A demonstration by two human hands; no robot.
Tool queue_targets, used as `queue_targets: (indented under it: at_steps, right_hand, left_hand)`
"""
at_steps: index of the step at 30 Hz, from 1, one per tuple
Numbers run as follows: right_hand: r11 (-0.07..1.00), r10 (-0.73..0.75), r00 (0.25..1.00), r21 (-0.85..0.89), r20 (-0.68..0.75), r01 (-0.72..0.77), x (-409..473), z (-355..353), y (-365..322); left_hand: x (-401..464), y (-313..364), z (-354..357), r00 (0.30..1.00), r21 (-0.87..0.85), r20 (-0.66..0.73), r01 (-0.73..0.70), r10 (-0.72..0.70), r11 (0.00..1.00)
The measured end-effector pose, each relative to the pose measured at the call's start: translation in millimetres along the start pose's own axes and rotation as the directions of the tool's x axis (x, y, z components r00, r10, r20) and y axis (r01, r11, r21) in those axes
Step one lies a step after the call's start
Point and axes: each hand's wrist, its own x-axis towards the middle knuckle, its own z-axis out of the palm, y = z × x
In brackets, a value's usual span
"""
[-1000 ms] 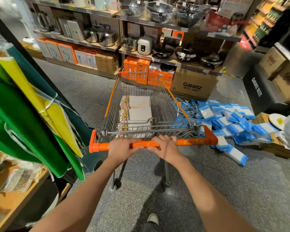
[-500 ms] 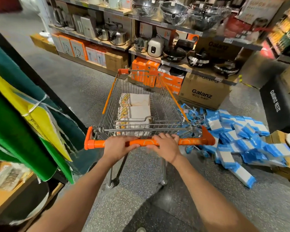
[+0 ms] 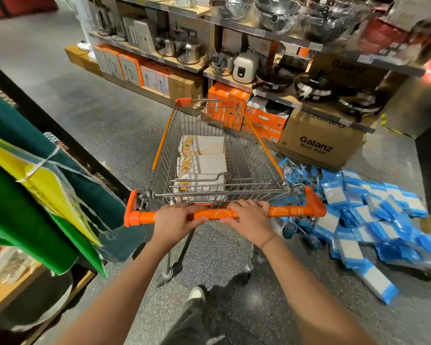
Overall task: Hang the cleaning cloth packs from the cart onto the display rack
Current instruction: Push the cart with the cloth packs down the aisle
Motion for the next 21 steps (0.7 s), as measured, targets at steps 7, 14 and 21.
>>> queue_targets:
  at_steps: [7, 14, 21]
  right_hand:
    - [0.999, -0.041, 0.999, -0.019, -0.002, 0.041, 36.3, -9.3, 20.7]
    - [0.995, -0.067, 0.998, -0.077, 0.000, 0.067, 94.1, -18.9, 43.6]
    - [0.988, -0.125, 0.992, -0.092, -0.035, 0.121, 165.1, -30.7, 62.0]
  left_hand:
    - [33.1, -7.5, 14.3, 0.999, 0.043, -0.007, 0.036, -0.036, 0.998]
    - [81.0, -17.7, 29.7, 0.997, 0.082, -0.071, 0.045, -0.039, 0.996]
    - [141.1, -37.5, 39.3, 0.993, 0.103, -0.094, 0.082, -0.072, 0.991]
